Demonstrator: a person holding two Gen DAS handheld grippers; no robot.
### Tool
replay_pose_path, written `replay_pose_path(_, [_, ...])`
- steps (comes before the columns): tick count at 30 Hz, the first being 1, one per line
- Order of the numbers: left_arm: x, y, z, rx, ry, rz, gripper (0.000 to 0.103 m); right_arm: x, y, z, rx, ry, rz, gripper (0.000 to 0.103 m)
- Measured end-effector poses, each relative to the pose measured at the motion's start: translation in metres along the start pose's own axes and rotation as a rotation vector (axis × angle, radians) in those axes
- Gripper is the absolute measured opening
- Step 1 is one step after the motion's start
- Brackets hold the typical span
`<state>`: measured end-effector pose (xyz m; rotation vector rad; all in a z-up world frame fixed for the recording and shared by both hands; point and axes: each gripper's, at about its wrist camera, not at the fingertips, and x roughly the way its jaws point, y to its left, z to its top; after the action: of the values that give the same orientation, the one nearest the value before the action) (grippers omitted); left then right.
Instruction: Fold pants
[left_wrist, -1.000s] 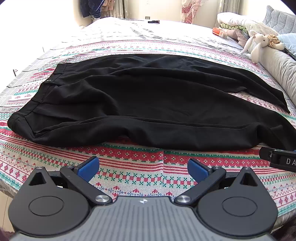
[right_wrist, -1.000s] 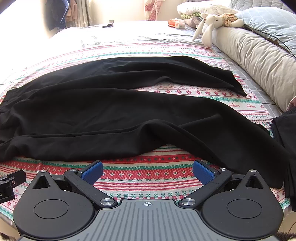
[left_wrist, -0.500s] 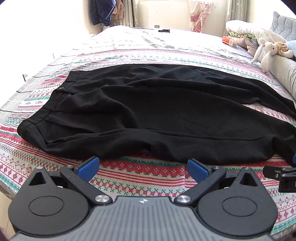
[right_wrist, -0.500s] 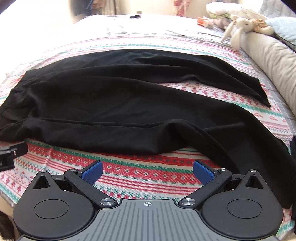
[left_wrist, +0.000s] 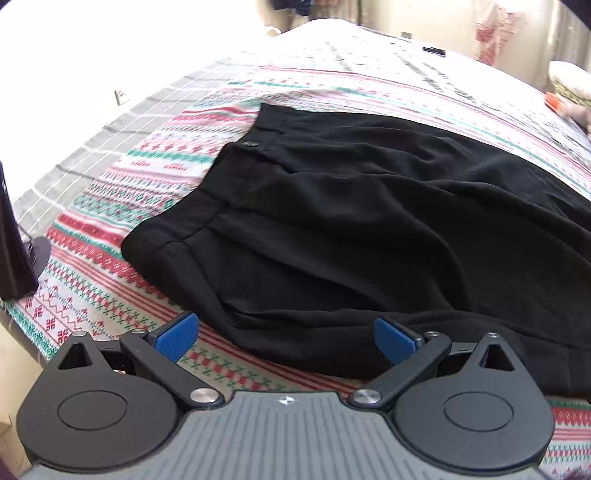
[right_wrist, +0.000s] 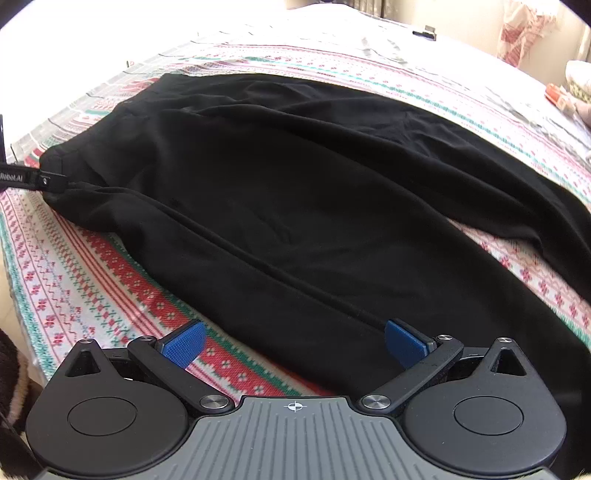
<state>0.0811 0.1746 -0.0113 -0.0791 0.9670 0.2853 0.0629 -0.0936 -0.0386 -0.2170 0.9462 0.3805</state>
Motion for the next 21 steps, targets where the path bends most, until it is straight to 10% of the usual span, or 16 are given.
replay_pose_path(8, [0.046,0.084,0.014,-0.3,0.078,-0.035,0.101,0.024,-0.016,0.016,0.03,0.004,0.026,0.102])
replay_pose_path(21, [0.047,0.148,-0.005,-0.477,0.036,-0.186,0.02,0.04,-0.018,0.006,0.042,-0.008,-0.001,0.103])
